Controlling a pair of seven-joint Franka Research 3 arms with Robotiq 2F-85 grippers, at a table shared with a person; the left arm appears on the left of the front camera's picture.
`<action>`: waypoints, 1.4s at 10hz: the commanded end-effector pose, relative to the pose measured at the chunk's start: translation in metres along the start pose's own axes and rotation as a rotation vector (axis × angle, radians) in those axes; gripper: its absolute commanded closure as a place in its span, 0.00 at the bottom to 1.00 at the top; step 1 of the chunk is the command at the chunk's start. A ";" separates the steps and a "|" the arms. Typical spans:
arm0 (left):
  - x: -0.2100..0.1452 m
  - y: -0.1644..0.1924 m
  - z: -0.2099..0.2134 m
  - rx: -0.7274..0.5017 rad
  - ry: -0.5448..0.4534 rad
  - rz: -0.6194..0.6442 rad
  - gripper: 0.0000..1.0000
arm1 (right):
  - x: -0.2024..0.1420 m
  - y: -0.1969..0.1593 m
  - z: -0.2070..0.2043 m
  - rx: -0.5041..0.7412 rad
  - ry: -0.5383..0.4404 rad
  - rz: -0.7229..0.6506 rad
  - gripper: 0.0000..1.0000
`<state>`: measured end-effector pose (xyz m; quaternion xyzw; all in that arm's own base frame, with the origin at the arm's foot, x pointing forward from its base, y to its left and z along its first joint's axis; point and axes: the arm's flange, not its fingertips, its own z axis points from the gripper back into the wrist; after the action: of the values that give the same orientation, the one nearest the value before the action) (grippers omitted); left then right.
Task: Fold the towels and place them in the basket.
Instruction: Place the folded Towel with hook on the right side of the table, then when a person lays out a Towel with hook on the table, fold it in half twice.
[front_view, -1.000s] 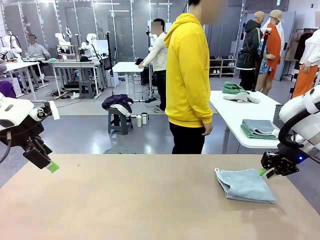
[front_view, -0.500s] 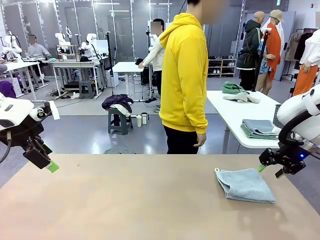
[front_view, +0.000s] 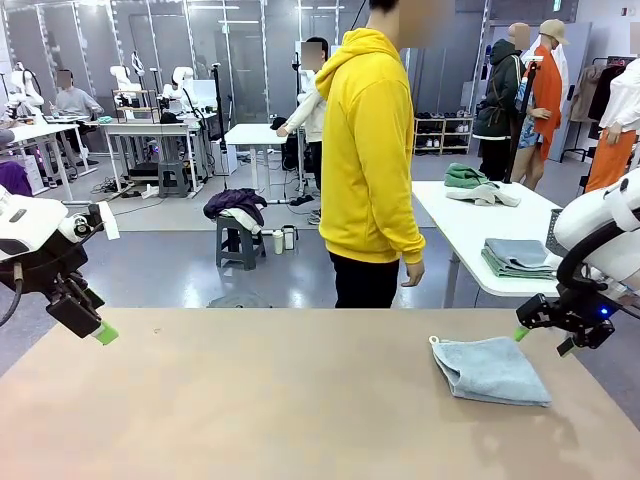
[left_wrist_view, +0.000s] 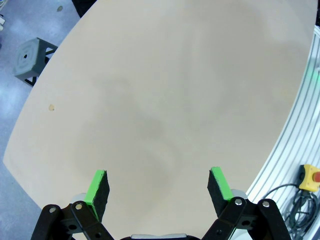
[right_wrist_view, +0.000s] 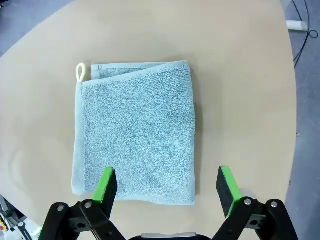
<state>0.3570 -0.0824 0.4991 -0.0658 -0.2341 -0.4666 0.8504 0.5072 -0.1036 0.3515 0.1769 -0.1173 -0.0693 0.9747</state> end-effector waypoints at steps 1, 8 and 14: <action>0.001 -0.002 -0.001 0.014 0.009 0.013 0.00 | 0.000 -0.002 0.000 0.005 -0.003 0.002 0.00; 0.000 0.000 0.000 0.000 0.000 0.000 0.00 | 0.000 0.000 0.000 0.000 0.000 0.000 0.00; 0.001 0.052 0.066 0.100 -0.043 -0.011 0.00 | -0.068 0.105 0.132 0.102 -0.134 0.624 0.00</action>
<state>0.3824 -0.0426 0.5643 -0.0267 -0.2825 -0.4546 0.8443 0.4434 -0.0459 0.5001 0.1837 -0.2256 0.1767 0.9403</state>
